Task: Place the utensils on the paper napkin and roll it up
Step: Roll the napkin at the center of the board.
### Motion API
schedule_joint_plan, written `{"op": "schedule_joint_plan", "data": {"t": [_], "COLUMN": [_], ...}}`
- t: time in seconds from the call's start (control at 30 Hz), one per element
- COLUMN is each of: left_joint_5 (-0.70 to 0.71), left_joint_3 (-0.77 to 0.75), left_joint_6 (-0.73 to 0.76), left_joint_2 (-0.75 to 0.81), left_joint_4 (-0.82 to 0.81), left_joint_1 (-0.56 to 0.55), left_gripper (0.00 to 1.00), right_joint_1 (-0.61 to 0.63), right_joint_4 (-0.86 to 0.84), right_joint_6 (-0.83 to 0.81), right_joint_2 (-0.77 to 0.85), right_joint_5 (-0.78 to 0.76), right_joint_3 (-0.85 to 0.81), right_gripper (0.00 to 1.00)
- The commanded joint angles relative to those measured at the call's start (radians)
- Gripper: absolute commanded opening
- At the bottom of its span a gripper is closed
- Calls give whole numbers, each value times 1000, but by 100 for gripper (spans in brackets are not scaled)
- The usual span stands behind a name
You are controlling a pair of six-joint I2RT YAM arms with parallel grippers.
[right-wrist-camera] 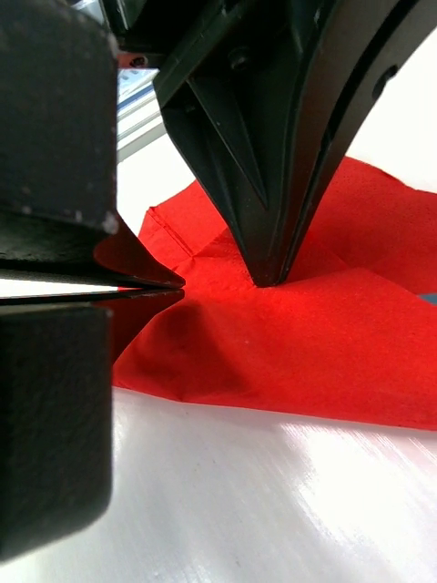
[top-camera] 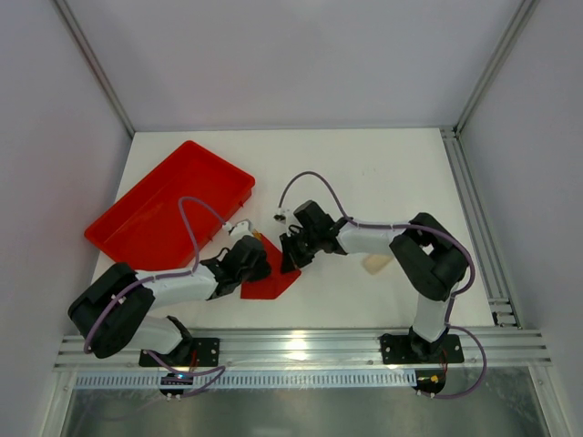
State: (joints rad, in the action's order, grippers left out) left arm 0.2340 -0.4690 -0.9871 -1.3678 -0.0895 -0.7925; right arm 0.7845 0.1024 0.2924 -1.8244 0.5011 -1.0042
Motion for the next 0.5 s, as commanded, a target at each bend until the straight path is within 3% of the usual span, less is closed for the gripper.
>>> {"op": "schedule_joint_plan", "data": {"t": [0.0,0.47], "left_joint_5": [-5,-5], "left_joint_3": [3,3], "left_joint_6": [21,18], "left_joint_2": [-11,9], "left_joint_4": [69,76], "left_joint_1": [-4,-5], "left_gripper": [0,0], "right_joint_1": [7,24], "right_joint_4": [-20,-21], "right_joint_6": [-15,-4], "right_joint_2": [-30,-56], "right_joint_5": [10,-45], "right_joint_3": [-31,13], "right_gripper": [4,4]}}
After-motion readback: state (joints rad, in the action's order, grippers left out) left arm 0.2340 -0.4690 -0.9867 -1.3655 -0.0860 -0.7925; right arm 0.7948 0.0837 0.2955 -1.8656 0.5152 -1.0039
